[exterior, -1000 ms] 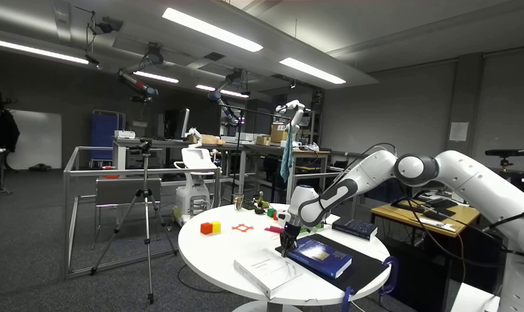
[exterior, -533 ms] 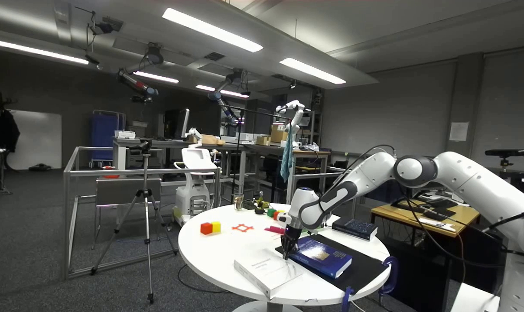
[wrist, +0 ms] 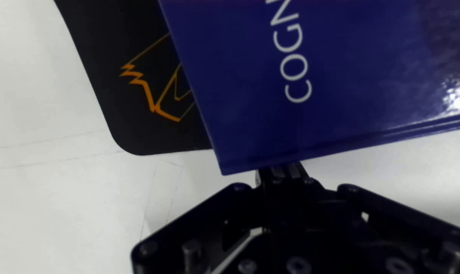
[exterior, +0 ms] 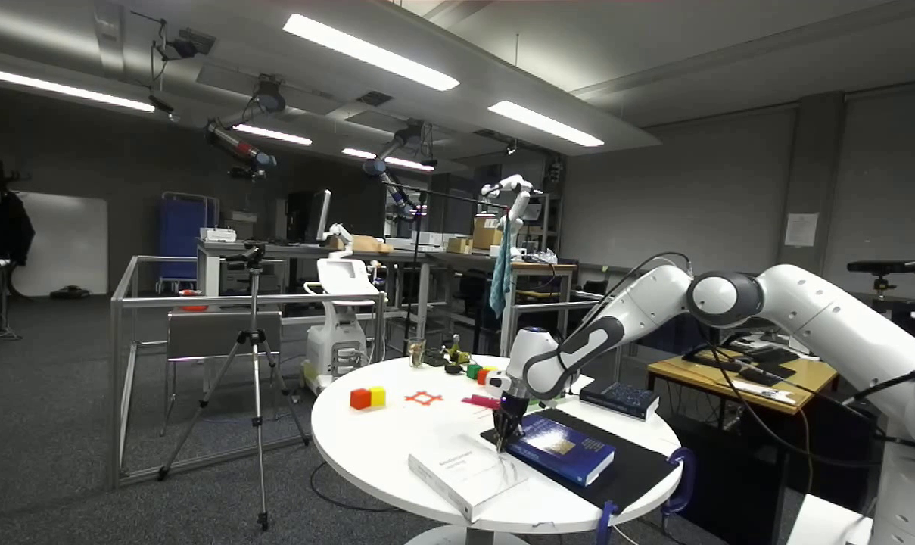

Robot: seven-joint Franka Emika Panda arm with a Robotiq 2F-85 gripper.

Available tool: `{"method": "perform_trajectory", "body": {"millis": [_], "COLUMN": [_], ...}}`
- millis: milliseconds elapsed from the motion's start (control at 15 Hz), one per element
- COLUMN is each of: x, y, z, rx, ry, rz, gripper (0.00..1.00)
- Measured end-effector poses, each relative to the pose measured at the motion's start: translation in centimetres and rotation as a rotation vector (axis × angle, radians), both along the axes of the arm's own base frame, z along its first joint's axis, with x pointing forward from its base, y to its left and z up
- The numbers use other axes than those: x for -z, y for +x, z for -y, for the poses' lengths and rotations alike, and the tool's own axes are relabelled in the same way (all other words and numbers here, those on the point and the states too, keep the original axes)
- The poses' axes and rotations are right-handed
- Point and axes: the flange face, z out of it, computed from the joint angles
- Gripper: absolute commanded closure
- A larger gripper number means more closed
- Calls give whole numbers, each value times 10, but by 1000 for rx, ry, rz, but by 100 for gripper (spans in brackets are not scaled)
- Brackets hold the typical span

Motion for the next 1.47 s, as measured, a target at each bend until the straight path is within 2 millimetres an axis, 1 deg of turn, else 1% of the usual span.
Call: {"method": "perform_trajectory", "body": {"millis": [333, 800, 1467], "x": [0, 0, 0], "y": [-1, -3, -23], "z": [4, 4, 10], "rx": [2, -9, -13], "ry": [-9, -17, -11], "rz": [0, 7, 45], "gripper": [100, 100, 100]}}
